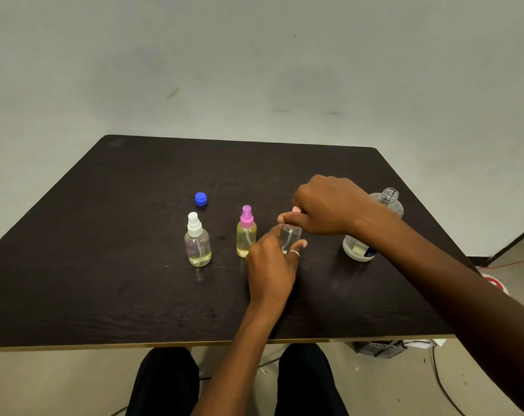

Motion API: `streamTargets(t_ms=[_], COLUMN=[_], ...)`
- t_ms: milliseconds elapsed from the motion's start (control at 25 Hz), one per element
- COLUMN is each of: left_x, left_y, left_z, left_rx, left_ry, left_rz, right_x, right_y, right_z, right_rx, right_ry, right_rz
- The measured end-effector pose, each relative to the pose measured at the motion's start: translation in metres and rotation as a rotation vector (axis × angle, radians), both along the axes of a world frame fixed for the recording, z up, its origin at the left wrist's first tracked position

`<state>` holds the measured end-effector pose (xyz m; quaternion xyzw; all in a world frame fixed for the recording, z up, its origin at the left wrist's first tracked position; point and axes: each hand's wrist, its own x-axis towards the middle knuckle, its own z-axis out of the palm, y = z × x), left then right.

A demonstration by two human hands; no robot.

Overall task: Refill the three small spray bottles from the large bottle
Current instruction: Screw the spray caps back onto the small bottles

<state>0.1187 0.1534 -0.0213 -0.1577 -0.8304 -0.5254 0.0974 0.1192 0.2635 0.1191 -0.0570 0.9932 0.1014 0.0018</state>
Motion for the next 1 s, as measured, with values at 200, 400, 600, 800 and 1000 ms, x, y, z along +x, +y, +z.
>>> streamTargets(t_ms=[200, 400, 600, 800, 1000], left_x=[0.000, -0.001, -0.001, 0.000, 0.000], left_y=[0.000, 0.001, 0.000, -0.001, -0.001], left_z=[0.000, -0.002, -0.001, 0.001, 0.001], left_rx=[0.009, -0.005, 0.003, -0.002, -0.005], left_ry=[0.020, 0.011, 0.014, 0.036, 0.030], left_rz=[-0.001, -0.003, -0.007, -0.005, -0.001], right_x=[0.003, -0.001, -0.004, 0.000, 0.001], right_y=[0.007, 0.006, 0.003, 0.001, 0.000], right_z=[0.008, 0.007, -0.001, -0.007, -0.013], right_rx=[-0.181, -0.280, -0.225, -0.187, -0.187], right_ry=[-0.058, -0.143, -0.079, -0.045, 0.000], right_rz=[0.049, 0.167, 0.137, 0.105, 0.071])
